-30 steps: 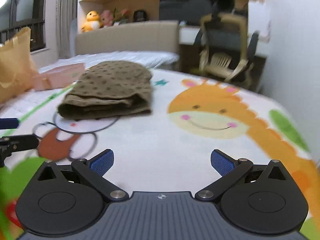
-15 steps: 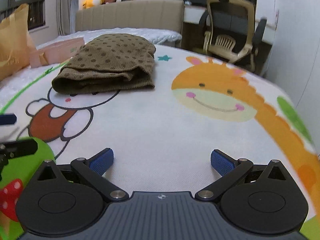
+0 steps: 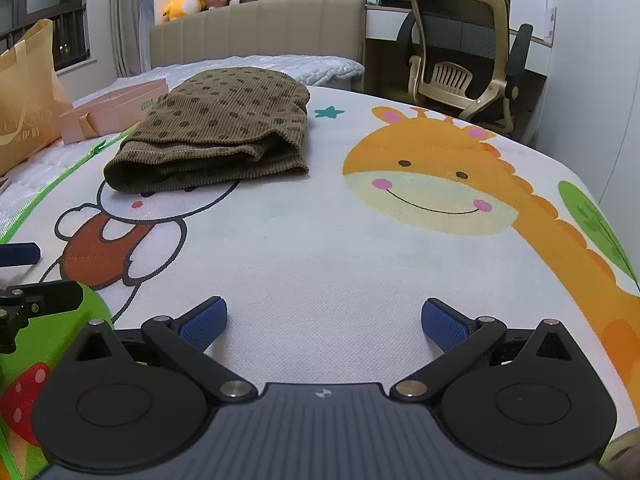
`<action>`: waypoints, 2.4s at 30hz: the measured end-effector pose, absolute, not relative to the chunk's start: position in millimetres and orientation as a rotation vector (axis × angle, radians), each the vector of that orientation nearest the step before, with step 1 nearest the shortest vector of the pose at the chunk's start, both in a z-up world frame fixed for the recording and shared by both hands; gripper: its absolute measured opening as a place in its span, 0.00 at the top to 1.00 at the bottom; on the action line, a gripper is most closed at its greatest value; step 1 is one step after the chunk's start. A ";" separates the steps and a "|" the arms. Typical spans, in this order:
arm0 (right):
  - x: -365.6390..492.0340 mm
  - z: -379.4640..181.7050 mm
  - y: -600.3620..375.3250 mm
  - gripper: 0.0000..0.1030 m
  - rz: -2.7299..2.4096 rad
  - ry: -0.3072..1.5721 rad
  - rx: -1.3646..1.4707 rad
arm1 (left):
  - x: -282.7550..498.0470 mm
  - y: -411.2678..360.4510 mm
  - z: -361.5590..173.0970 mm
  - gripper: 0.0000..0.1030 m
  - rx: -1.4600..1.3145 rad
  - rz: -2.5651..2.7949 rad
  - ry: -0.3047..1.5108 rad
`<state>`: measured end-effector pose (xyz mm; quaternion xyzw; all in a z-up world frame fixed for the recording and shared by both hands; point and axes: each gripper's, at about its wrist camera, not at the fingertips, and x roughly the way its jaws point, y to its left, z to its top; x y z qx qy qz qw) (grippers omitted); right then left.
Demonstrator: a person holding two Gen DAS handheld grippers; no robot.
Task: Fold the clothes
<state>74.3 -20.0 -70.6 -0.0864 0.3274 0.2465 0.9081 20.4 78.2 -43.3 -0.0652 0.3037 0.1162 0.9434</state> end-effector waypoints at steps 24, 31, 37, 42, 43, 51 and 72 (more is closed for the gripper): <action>74.1 -70.7 -20.0 0.00 0.509 0.676 -0.177 | 22.1 81.8 -43.9 0.00 -0.156 0.252 0.621; 74.3 -70.9 -20.0 0.00 0.509 0.676 -0.177 | 21.9 82.1 -44.0 0.00 -0.156 0.252 0.620; 74.2 -71.0 -19.9 0.00 0.509 0.676 -0.177 | 21.7 82.6 -44.1 0.00 -0.157 0.253 0.619; 74.3 -71.0 -20.0 0.00 0.509 0.676 -0.177 | 21.7 82.6 -44.0 0.00 -0.158 0.253 0.619; 74.2 -71.0 -19.9 0.00 0.509 0.676 -0.177 | 21.7 82.6 -44.0 0.00 -0.158 0.253 0.619; 74.3 -71.0 -20.1 0.00 0.510 0.676 -0.177 | 21.5 83.3 -44.1 0.00 -0.158 0.253 0.619; 74.2 -71.1 -19.8 0.00 0.510 0.676 -0.177 | 8.2 67.6 -31.5 0.00 -0.080 0.260 0.505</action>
